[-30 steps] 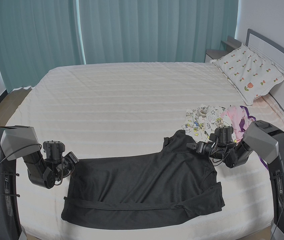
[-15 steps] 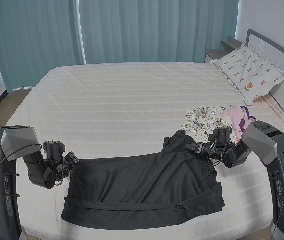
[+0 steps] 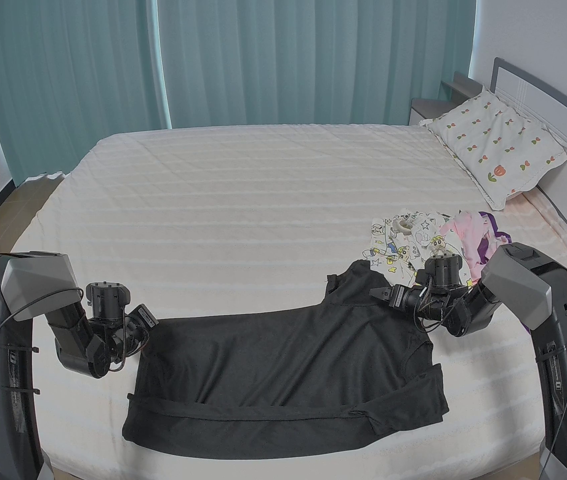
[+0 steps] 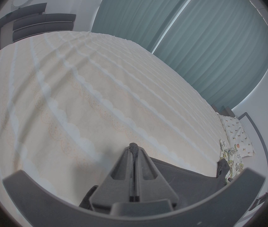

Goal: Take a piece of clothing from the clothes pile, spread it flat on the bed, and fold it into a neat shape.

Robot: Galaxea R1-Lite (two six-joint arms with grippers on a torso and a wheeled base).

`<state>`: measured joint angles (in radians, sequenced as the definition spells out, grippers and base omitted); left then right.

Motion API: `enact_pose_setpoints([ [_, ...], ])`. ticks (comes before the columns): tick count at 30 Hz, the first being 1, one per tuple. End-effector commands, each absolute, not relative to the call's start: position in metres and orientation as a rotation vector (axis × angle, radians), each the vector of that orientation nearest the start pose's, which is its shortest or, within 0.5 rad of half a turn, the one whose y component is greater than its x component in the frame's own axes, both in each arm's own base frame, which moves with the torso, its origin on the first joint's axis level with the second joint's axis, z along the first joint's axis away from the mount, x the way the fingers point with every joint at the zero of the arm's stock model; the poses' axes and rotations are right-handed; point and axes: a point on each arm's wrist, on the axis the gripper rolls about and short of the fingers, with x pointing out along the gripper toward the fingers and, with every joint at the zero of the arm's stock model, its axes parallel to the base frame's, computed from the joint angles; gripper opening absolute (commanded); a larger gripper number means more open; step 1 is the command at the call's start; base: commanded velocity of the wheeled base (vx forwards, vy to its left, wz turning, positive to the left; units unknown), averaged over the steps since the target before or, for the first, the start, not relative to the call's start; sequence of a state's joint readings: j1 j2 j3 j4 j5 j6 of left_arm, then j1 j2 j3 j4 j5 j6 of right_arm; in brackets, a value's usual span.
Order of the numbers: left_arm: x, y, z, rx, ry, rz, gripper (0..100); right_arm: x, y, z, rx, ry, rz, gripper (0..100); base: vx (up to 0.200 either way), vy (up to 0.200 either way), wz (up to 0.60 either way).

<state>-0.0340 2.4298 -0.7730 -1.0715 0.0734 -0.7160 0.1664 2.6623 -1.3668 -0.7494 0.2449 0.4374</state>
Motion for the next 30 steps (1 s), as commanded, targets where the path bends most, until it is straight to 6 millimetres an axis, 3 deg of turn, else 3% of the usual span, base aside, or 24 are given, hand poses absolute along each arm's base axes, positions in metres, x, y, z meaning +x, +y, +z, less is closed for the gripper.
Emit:
enact_pose_setpoints([
  [1,0.373,-0.011,-0.041,-0.664,0.543,0.246,0,0.466,0.084,-0.063,0.449,0.631,0.272,100,0.0,0.0,0.0],
  [14,0.373,-0.011,-0.041,-0.664,0.543,0.246,0,0.466,0.083,-0.062,0.482,0.633,0.259,100,0.0,0.0,0.0],
  [30,0.356,-0.01,-0.046,-0.717,0.588,0.285,0,0.466,0.08,-0.061,0.475,0.59,0.2,100,0.0,0.0,0.0],
])
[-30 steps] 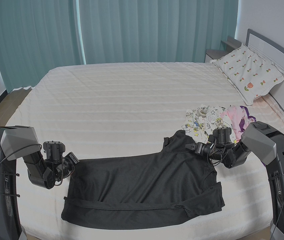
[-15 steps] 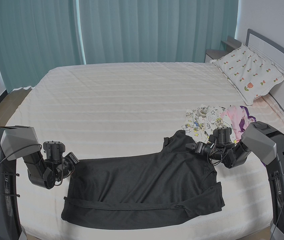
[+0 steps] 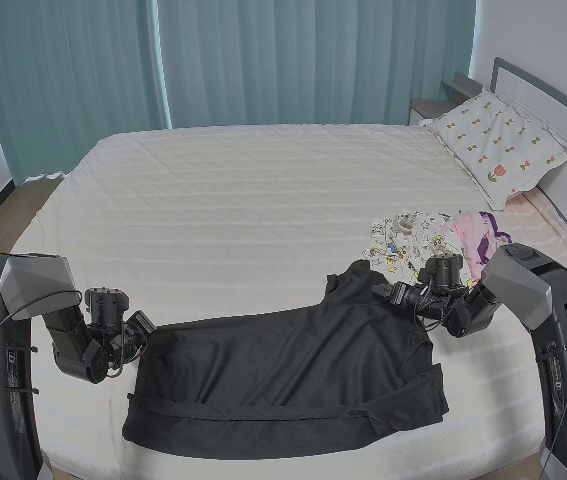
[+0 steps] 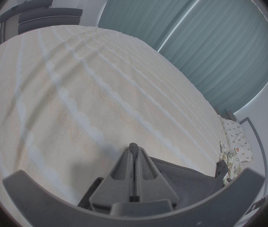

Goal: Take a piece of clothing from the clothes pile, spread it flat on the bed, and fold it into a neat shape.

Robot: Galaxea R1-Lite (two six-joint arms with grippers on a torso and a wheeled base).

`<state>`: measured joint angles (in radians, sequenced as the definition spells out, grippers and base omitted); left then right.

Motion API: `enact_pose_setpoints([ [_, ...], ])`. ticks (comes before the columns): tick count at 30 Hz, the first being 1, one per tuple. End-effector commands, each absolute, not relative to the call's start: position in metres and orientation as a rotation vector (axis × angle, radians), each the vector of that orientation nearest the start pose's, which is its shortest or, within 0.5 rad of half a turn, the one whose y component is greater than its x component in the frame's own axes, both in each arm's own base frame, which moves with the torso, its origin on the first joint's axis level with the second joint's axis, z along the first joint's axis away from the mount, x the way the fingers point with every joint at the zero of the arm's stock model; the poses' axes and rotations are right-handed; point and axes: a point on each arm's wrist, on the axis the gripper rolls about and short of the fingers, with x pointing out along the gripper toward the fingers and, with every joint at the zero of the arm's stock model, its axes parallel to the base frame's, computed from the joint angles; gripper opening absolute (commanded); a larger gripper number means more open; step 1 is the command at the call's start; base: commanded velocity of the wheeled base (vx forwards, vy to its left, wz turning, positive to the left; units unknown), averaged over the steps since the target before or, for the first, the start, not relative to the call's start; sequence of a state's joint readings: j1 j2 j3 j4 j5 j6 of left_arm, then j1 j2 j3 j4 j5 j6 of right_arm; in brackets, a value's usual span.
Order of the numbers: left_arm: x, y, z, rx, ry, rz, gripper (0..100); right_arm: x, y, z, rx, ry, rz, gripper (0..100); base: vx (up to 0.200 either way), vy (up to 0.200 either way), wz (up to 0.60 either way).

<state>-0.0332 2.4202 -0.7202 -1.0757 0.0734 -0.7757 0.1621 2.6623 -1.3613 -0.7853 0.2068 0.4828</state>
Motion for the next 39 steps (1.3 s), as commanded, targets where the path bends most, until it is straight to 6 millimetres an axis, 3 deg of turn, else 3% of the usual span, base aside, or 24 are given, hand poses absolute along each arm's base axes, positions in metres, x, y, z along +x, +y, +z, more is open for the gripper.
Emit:
enact_pose_setpoints([
  [1,0.353,-0.01,-0.046,-0.72,0.587,0.286,0,0.465,0.08,-0.06,0.471,0.581,0.165,100,0.0,0.0,0.0],
  [6,0.352,-0.01,-0.044,-0.736,0.534,0.264,0,0.454,0.075,-0.049,0.474,0.524,0.101,100,0.0,0.0,0.0],
  [11,0.352,-0.01,-0.045,-0.738,0.539,0.265,0,0.449,0.072,-0.053,0.478,0.526,0.093,100,0.0,0.0,0.0],
  [39,0.354,-0.009,-0.043,-0.74,0.528,0.258,0,0.463,0.075,-0.052,0.504,0.51,0.149,100,0.0,0.0,0.0],
])
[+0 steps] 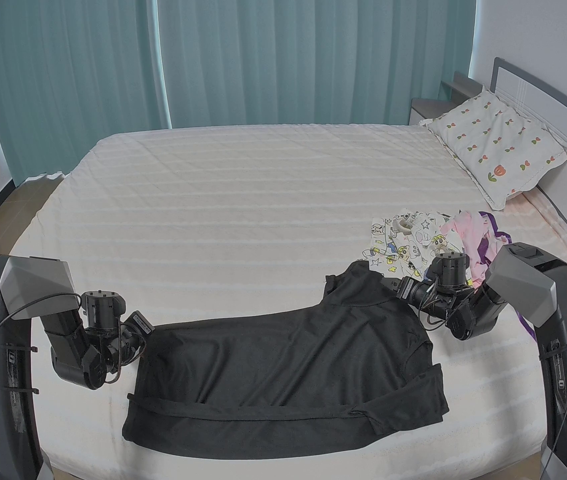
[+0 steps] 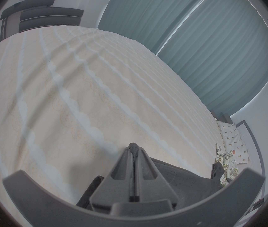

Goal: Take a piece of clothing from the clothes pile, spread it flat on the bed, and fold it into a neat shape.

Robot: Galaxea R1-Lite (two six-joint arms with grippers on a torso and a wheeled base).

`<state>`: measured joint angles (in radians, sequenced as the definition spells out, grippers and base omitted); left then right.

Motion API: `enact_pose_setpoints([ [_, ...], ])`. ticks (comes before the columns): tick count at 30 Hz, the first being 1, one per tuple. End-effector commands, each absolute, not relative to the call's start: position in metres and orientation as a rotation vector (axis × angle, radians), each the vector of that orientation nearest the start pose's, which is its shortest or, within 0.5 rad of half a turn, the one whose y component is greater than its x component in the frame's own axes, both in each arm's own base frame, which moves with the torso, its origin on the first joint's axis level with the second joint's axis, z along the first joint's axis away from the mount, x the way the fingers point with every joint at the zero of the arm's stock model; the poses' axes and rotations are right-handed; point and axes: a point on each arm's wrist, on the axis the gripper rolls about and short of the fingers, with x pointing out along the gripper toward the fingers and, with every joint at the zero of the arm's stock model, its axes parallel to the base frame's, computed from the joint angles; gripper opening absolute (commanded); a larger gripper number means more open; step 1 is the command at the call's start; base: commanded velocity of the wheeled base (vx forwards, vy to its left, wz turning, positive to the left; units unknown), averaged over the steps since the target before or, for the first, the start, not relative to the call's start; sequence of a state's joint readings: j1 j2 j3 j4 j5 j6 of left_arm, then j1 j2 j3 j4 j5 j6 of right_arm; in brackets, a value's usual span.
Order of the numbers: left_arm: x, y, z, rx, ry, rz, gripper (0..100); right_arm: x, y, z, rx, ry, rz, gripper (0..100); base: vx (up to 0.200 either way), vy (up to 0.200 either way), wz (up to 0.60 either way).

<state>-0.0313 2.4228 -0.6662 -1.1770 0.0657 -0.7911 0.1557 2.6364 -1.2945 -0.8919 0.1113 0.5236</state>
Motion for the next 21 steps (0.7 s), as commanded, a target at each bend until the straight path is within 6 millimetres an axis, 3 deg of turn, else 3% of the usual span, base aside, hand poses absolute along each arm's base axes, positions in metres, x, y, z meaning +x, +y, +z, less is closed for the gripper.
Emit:
enact_pose_setpoints([
  [1,0.354,-0.01,-0.042,-0.74,0.524,0.255,0,0.463,0.076,-0.052,0.506,0.514,0.162,100,0.0,0.0,0.0],
  [21,0.352,-0.01,-0.042,-0.739,0.528,0.258,0,0.482,0.098,-0.061,0.489,0.608,0.213,100,0.0,0.0,0.0],
])
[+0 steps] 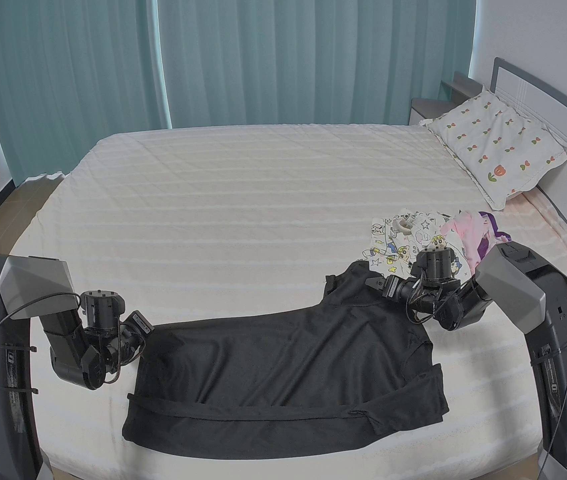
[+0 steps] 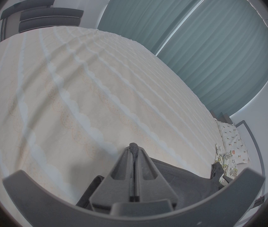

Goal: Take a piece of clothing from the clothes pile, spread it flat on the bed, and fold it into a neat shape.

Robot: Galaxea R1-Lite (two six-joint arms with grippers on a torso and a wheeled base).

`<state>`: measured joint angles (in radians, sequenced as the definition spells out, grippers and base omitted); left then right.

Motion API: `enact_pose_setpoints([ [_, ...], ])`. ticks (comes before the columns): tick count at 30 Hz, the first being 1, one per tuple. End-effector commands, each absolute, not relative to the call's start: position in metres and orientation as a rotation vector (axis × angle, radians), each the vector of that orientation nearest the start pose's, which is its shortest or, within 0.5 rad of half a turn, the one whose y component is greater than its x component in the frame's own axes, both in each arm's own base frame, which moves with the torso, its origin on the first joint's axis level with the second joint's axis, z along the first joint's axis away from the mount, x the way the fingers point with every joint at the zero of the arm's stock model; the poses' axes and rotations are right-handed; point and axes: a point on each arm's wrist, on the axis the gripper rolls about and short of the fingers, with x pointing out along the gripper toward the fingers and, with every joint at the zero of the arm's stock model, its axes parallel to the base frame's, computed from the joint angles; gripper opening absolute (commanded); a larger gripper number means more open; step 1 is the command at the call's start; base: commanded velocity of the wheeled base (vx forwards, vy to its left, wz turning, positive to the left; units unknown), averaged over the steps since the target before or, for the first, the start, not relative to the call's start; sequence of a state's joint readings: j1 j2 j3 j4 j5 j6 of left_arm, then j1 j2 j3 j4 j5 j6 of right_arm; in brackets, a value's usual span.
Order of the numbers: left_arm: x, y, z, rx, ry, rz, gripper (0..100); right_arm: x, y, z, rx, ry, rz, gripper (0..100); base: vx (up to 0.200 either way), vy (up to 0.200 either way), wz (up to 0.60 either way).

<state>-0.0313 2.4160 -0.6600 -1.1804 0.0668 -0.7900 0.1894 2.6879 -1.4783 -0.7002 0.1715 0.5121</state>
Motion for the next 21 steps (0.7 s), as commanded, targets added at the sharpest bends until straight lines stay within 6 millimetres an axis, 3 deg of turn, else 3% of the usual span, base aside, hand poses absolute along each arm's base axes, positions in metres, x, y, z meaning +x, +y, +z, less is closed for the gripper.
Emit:
enact_pose_setpoints([
  [1,0.353,-0.009,-0.042,-0.74,0.526,0.259,0,0.481,0.098,-0.061,0.489,0.614,0.211,100,0.0,0.0,0.0],
  [5,0.353,-0.01,-0.042,-0.739,0.528,0.258,0,0.481,0.095,-0.06,0.491,0.616,0.206,100,0.0,0.0,0.0],
  [6,0.353,-0.009,-0.042,-0.74,0.526,0.259,0,0.481,0.094,-0.06,0.494,0.608,0.204,0,0.0,0.0,0.0],
  [21,0.355,-0.008,-0.03,-0.744,0.489,0.25,0,0.473,0.072,-0.038,0.542,0.559,0.185,0,0.0,0.0,0.0],
])
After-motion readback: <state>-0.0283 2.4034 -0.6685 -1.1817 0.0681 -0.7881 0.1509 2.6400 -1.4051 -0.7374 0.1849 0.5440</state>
